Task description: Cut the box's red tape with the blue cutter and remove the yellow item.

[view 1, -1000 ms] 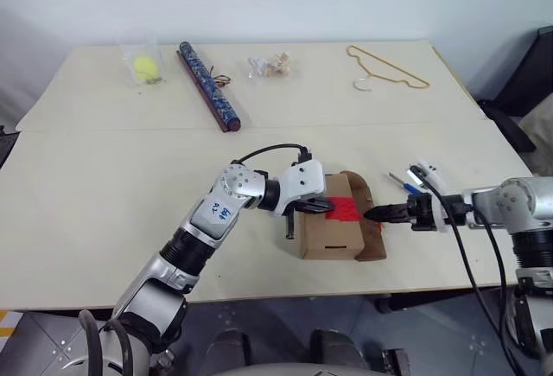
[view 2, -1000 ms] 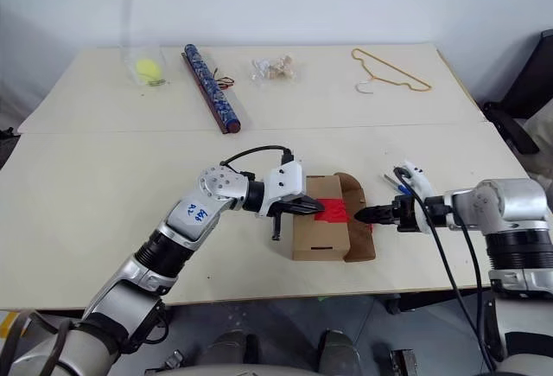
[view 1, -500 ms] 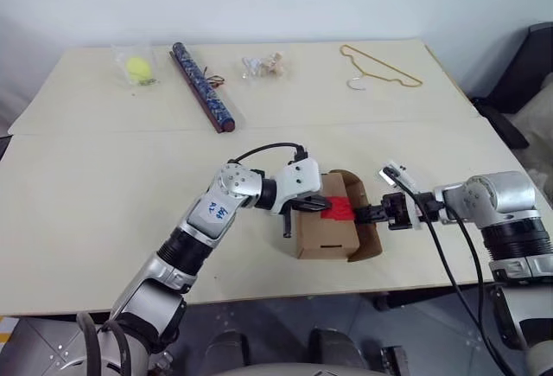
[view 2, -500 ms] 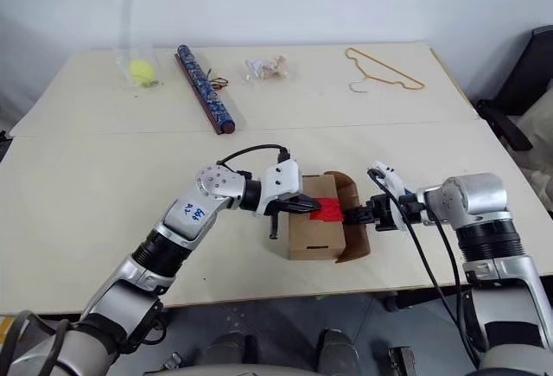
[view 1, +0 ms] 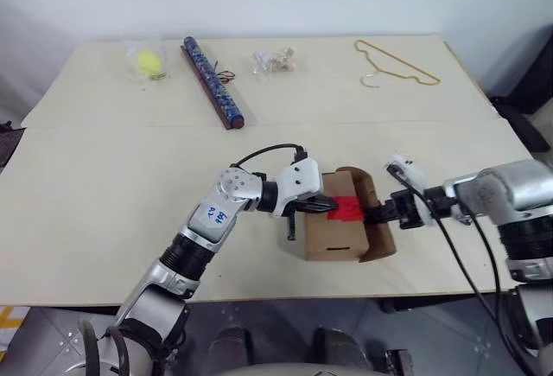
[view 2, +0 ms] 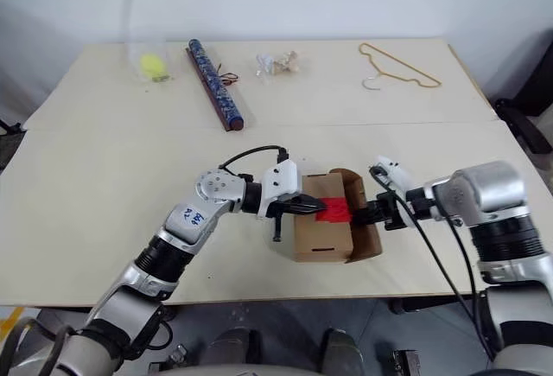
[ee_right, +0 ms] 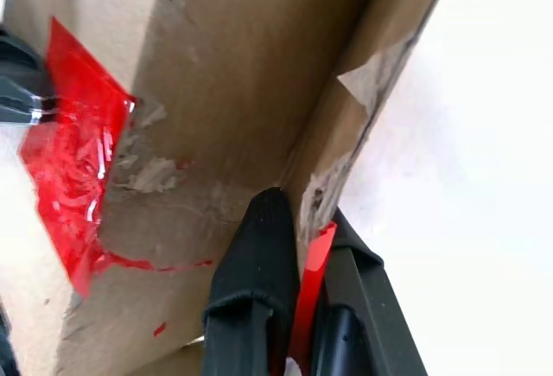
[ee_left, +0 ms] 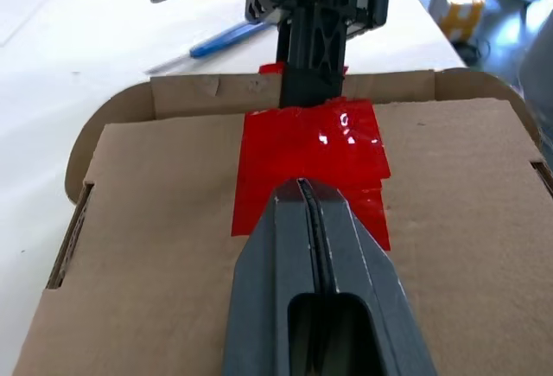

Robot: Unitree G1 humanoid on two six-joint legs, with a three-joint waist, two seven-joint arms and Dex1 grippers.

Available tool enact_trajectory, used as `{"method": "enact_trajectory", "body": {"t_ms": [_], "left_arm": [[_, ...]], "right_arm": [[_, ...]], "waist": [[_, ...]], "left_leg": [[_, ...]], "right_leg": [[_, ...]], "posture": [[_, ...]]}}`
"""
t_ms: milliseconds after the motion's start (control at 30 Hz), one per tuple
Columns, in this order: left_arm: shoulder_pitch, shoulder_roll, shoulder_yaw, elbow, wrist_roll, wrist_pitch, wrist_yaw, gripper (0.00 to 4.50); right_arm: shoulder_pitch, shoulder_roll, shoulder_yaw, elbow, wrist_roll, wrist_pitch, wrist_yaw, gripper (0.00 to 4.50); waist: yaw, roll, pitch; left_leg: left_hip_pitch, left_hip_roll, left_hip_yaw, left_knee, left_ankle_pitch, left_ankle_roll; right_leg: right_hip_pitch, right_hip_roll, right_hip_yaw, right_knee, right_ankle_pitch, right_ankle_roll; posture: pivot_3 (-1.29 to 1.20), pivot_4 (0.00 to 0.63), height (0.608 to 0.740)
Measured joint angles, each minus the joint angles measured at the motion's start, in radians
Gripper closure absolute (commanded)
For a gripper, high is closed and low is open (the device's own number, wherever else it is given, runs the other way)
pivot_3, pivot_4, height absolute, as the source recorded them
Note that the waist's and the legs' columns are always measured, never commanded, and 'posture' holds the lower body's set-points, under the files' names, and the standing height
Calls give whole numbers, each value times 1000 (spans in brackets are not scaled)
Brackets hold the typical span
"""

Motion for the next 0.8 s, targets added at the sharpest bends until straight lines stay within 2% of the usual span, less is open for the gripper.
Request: {"method": "enact_trajectory", "body": {"t_ms": [267, 367, 467, 800], "left_arm": [[-12, -71, 45, 87, 0, -51, 76, 4500], [-11, -80, 29, 179, 26, -51, 90, 4500], [-8, -115, 11, 237, 40, -52, 105, 4500], [-11, -117, 43, 243, 46, -61, 144, 4500]], "right_arm": [[-144, -149, 18, -45, 44, 68, 5, 4451], [-218, -186, 45, -69, 69, 68, 14, 4451], [-267, -190, 76, -76, 91, 68, 13, 4451], [-313, -135, 135, -37, 63, 68, -73, 4451]], "waist": [[8, 0, 2], [6, 0, 3], [6, -4, 8], [4, -5, 12]], "left_leg": [[-2, 0, 1, 1, 0, 1], [-5, 0, 2, 1, 0, 1], [-12, 1, 3, 3, 0, 0], [-12, 1, 4, 5, 0, 0]], "right_leg": [[-1, 0, 0, -7, 0, 1], [-5, 0, 0, -7, 1, 2], [-14, 0, 0, 1, 3, 6], [-16, 0, 0, 3, 4, 7]], "posture": [[0, 150, 740], [0, 150, 740], [0, 150, 740], [0, 150, 740]]}}
